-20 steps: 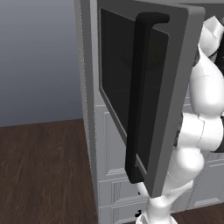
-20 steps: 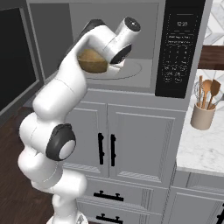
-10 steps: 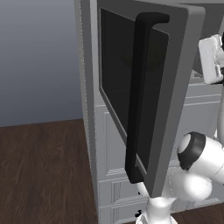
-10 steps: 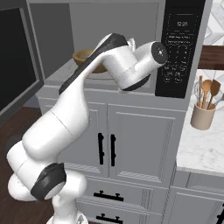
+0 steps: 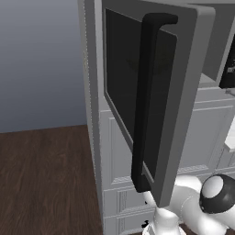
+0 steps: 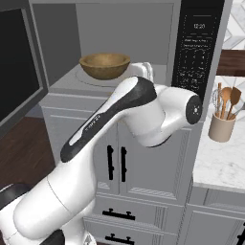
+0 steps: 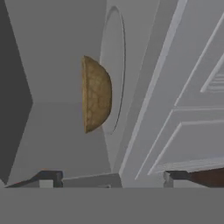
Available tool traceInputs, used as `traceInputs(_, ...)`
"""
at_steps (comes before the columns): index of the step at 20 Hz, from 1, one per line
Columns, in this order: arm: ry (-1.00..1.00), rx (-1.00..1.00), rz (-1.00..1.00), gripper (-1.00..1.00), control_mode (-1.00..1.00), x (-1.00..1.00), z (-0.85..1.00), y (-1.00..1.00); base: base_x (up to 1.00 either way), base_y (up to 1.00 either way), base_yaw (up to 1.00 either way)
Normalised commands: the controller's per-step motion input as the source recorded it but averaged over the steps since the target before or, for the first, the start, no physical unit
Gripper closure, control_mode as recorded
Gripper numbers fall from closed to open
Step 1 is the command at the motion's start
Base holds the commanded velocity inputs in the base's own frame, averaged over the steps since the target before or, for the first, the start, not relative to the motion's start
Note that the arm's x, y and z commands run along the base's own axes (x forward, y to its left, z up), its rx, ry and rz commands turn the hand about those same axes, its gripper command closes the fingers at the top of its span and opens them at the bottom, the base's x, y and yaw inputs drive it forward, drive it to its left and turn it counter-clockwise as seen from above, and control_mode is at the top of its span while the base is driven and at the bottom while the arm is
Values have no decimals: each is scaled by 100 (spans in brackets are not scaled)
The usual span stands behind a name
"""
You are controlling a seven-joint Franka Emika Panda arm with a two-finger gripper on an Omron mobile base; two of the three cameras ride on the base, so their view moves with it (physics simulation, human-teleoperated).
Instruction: Open the microwave, place the bowl with waffle inside the microwave, then close the microwave door and turn it on.
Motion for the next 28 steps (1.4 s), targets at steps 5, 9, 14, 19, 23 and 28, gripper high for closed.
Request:
traceInputs(5,-12,-19,12,100,-100,-70,-27,30,0,0,0)
traceInputs(9,-18,-8,3,100,-100,-65,-6,9,0,0,0)
traceInputs(14,-17,-7,-13,100,-100,-100,-2,33,0,0,0)
traceInputs(19,-14,-7,-41,100,-100,-100,-5,64,0,0,0)
traceInputs(23,-11,-4,-52,100,-100,-100,0,37,0,0,0)
traceInputs(28,-12,-4,-46,100,-100,-100,0,64,0,0,0)
